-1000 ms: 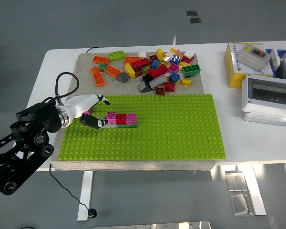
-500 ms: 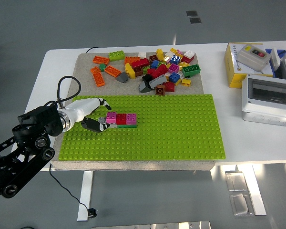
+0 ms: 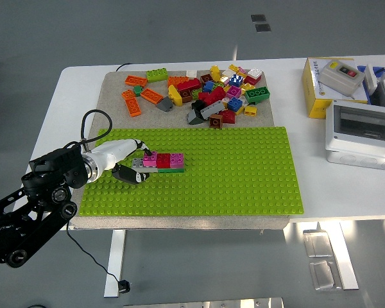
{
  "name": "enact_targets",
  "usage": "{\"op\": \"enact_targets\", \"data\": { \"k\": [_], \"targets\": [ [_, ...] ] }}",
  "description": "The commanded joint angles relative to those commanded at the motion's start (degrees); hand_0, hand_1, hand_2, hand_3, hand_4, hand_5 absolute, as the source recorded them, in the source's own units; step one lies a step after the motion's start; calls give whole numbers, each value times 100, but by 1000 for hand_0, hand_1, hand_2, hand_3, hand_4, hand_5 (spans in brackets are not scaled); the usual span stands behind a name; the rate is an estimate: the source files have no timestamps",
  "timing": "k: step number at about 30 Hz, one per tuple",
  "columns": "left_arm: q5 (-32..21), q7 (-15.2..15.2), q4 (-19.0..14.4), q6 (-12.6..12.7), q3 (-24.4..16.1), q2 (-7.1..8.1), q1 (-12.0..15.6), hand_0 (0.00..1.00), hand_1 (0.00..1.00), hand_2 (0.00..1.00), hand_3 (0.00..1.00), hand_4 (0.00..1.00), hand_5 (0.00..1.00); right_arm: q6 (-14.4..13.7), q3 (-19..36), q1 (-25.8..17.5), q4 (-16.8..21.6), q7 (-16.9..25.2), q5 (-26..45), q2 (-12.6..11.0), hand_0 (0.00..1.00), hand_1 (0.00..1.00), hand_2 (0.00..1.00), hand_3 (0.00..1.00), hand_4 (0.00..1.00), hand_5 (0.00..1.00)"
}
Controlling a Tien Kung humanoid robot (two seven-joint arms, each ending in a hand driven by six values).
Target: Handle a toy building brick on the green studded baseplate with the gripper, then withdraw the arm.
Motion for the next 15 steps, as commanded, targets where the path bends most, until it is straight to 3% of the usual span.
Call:
{"op": "enact_targets", "data": {
  "k": [15],
  "targets": [
    [41,24,-191,1,-5,27,80,984,998,998,767,726,323,5,38,-5,1,8,-22,2,647,554,558,744,634,998]
  ]
}}
